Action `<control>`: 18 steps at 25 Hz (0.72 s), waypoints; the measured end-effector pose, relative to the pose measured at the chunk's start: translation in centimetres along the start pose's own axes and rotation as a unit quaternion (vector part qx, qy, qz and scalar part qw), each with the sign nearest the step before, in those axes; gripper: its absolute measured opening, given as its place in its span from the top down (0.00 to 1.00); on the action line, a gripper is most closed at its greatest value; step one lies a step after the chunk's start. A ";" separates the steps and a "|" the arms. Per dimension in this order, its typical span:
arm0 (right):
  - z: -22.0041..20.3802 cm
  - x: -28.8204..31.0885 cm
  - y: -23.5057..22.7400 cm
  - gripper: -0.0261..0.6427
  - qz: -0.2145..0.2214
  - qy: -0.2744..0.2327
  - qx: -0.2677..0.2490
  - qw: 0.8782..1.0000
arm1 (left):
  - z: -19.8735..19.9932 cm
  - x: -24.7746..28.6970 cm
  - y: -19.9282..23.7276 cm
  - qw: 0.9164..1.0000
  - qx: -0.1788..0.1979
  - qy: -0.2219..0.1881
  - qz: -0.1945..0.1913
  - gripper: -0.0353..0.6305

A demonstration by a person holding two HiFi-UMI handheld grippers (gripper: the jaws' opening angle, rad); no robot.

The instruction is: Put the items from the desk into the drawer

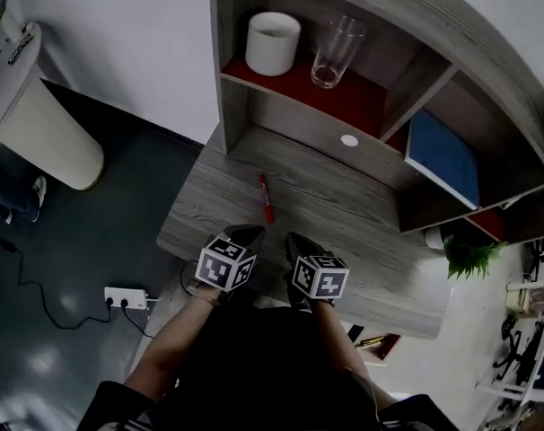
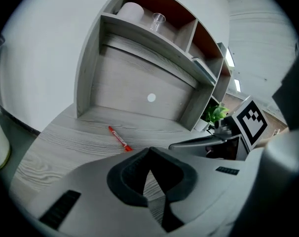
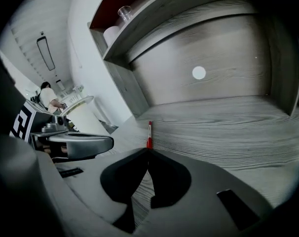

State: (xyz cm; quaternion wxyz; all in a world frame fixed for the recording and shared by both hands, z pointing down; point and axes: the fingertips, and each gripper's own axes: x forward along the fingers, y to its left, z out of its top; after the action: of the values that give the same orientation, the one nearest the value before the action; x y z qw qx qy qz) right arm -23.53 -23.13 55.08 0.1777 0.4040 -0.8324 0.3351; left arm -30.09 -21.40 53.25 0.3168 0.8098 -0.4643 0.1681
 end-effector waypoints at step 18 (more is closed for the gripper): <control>0.5 10.7 1.3 0.81 -0.033 0.114 -0.112 0.987 | -0.6 -1.6 7.4 0.996 -0.059 -0.016 0.061 0.92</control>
State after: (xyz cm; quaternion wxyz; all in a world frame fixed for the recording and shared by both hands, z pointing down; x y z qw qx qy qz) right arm -31.11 -28.85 60.25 0.3266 0.3676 -0.8254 0.2773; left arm -37.25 -22.72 55.42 0.3454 0.7626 -0.5269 0.1467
